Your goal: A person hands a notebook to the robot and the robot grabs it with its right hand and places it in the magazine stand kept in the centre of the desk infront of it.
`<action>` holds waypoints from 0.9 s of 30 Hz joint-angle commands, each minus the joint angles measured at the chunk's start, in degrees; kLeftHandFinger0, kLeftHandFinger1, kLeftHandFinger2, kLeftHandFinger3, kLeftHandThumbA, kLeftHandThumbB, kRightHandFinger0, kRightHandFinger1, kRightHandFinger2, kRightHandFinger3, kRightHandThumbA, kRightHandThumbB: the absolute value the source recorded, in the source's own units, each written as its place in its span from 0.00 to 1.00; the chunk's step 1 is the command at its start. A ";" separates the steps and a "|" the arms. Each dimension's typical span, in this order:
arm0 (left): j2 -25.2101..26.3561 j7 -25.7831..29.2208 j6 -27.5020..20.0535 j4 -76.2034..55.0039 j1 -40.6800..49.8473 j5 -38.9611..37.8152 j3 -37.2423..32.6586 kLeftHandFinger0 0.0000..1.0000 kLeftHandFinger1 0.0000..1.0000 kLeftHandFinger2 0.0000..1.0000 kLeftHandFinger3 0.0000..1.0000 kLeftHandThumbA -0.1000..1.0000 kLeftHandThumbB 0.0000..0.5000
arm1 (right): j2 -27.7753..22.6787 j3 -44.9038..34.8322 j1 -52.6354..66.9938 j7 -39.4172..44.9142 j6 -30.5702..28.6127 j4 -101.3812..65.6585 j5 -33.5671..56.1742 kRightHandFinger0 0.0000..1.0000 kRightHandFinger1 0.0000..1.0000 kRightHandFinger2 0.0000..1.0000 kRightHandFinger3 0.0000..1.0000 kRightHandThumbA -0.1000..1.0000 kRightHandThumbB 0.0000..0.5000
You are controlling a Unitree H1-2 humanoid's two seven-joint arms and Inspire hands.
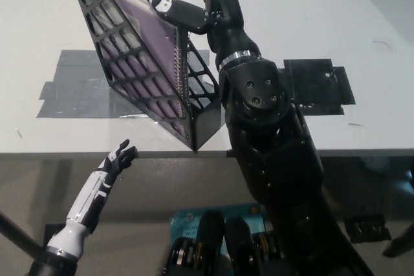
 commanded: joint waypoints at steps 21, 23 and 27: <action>-0.16 0.32 -2.04 -1.11 3.58 1.56 -0.22 1.00 1.00 1.00 1.00 1.00 1.00 | -17.17 -2.24 17.88 10.45 -7.32 -49.86 1.51 1.00 1.00 1.00 1.00 1.00 0.78; -0.54 0.35 -1.86 -1.14 4.64 1.31 -0.21 1.00 1.00 1.00 1.00 1.00 1.00 | -18.61 -1.84 22.44 10.81 -8.39 -52.24 0.55 1.00 1.00 1.00 1.00 1.00 0.78; -0.69 0.87 -2.54 -0.65 6.02 2.01 -0.20 1.00 1.00 1.00 1.00 1.00 1.00 | -20.16 -1.54 32.62 11.34 -12.16 -52.19 1.44 1.00 1.00 1.00 1.00 1.00 0.69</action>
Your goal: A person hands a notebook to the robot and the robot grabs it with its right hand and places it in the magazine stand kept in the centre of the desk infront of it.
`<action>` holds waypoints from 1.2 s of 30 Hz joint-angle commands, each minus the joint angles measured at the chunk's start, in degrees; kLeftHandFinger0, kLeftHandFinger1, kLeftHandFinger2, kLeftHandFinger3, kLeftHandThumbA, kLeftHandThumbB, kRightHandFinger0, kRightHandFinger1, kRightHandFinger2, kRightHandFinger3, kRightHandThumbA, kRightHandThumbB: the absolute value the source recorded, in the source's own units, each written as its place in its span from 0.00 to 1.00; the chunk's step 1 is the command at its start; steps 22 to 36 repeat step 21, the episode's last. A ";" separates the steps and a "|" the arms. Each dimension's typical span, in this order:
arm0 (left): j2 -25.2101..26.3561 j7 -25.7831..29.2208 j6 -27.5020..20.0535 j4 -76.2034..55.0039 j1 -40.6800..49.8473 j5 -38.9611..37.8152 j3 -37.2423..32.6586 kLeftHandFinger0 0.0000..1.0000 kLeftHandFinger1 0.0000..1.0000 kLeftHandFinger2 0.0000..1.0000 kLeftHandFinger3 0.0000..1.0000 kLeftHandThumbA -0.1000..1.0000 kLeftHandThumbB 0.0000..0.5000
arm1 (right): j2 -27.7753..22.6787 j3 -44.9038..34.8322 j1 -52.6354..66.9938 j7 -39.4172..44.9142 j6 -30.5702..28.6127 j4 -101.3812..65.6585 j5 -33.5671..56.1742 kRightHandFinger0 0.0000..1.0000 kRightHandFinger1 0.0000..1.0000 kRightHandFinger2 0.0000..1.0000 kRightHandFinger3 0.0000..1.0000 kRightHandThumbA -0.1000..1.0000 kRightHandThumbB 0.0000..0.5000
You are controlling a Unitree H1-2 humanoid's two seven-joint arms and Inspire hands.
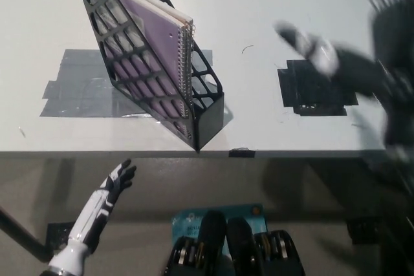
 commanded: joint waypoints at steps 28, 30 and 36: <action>-0.56 0.45 -2.31 -0.07 4.50 0.42 0.26 1.00 1.00 1.00 1.00 1.00 1.00 | -1.62 0.29 33.47 10.80 -21.23 24.99 7.53 1.00 1.00 1.00 1.00 1.00 0.46; -0.56 0.45 -2.31 -0.07 4.50 0.42 0.26 1.00 1.00 1.00 1.00 1.00 1.00 | -1.62 0.29 33.47 10.80 -21.23 24.99 7.53 1.00 1.00 1.00 1.00 1.00 0.46; -0.56 0.45 -2.31 -0.07 4.50 0.42 0.26 1.00 1.00 1.00 1.00 1.00 1.00 | -1.62 0.29 33.47 10.80 -21.23 24.99 7.53 1.00 1.00 1.00 1.00 1.00 0.46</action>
